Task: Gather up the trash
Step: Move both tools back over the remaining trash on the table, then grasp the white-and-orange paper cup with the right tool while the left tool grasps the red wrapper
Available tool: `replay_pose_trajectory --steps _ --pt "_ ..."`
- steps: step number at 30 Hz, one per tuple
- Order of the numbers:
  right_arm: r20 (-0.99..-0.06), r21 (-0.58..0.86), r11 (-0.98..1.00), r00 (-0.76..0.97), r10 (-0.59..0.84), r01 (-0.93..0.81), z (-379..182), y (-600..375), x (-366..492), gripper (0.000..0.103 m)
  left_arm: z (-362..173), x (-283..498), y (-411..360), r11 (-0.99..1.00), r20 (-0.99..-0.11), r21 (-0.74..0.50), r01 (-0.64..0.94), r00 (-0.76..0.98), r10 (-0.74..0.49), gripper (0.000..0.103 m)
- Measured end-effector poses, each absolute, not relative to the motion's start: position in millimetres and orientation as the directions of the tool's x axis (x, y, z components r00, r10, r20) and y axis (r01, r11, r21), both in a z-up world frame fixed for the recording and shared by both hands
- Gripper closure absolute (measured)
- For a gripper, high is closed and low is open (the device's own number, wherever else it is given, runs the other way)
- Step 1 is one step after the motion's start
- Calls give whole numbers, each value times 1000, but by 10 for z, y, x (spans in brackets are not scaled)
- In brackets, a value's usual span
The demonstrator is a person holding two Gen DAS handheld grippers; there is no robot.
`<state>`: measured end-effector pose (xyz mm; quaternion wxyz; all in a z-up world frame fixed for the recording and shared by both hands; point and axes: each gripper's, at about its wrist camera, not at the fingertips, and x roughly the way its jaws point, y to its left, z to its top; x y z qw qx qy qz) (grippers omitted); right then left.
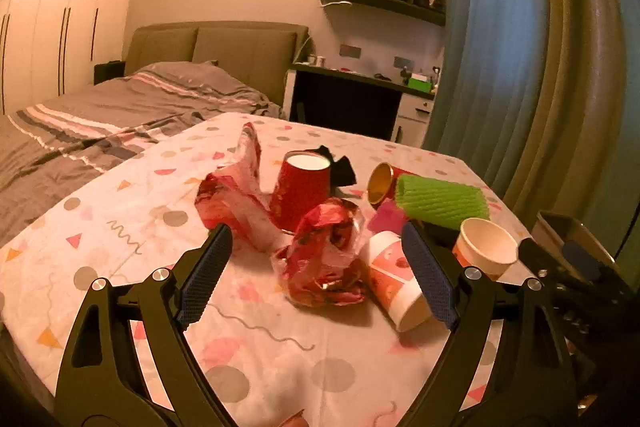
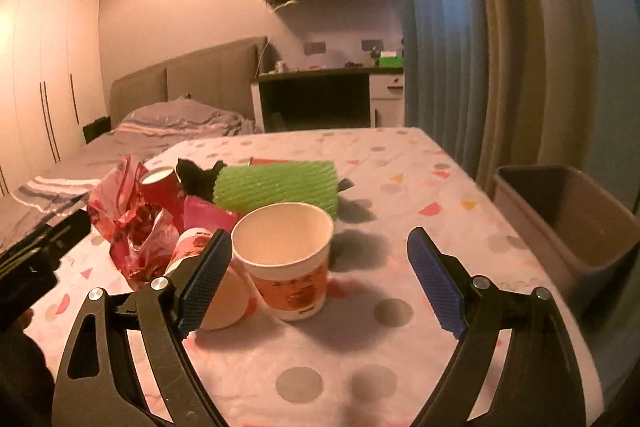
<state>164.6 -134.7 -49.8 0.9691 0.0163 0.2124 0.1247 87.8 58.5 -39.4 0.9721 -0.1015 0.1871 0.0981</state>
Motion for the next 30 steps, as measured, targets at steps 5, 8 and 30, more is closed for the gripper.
replay_pose_trajectory --steps 5,8,30 --pt "-441 97 963 857 267 -250 -560 -1244 1809 17 -402 894 689 954 -387 -171 -244 908 163 18" --pt "-453 91 962 850 269 -256 -584 -1187 1884 17 -409 897 733 953 -388 -175 -247 907 163 18" --pt "-507 115 953 809 298 -279 -644 -1094 2061 35 -558 1148 773 964 -460 -192 -184 885 77 21"
